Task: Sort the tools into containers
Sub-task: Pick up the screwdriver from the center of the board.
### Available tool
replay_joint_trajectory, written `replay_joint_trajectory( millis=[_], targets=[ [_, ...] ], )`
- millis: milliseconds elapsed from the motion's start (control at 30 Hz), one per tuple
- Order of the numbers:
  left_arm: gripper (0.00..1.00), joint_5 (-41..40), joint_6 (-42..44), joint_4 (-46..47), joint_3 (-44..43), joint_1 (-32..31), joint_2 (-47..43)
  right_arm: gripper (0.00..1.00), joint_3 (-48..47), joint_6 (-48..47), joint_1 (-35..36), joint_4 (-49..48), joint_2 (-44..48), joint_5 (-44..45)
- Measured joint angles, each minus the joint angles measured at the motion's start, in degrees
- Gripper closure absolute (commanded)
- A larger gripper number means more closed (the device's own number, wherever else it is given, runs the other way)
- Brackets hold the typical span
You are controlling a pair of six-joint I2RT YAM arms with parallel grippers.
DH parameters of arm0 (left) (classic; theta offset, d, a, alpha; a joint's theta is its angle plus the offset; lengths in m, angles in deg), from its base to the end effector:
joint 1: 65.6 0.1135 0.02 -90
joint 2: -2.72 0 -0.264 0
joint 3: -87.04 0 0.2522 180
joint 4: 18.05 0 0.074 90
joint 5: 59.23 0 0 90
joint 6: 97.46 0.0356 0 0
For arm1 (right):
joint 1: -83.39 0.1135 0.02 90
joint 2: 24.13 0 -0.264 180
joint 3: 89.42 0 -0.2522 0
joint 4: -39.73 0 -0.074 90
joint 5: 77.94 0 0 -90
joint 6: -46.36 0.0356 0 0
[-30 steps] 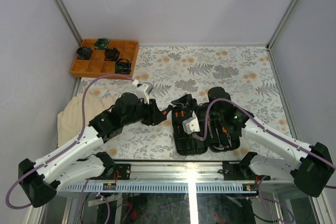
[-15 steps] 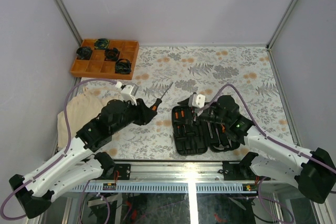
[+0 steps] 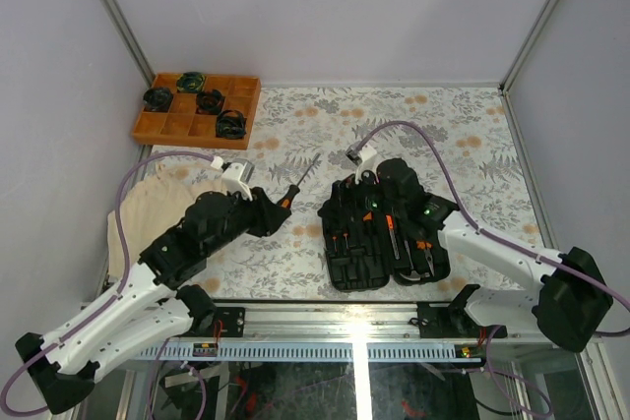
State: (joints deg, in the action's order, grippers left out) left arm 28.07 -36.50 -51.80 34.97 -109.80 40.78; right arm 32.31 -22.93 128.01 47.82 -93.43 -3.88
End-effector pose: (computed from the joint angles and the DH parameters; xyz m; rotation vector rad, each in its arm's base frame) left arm 0.1158 -0.1103 0.3003 0.2310 1.9877 -0.8019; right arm 0.1899 0.2012 0.2768 -0.6154 1.9346 1.0141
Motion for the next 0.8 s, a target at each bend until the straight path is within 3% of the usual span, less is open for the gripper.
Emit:
replay_joint_trajectory(
  millis=[167,433,800],
  targets=[
    [1.00,-0.6,0.0,0.4,0.0,0.0,-0.6,0.00,0.6,5.9,0.0,-1.2,0.3,3.5],
    [1.00,-1.7,0.0,1.1,0.5,0.0,-2.9,0.01,3.7,12.4,0.0,-3.1,5.4,12.4],
    [1.00,-1.6,0.2,3.4,1.9,0.0,-3.8,0.05,3.9,18.9,-0.2,-1.8,8.7,15.4]
  ],
)
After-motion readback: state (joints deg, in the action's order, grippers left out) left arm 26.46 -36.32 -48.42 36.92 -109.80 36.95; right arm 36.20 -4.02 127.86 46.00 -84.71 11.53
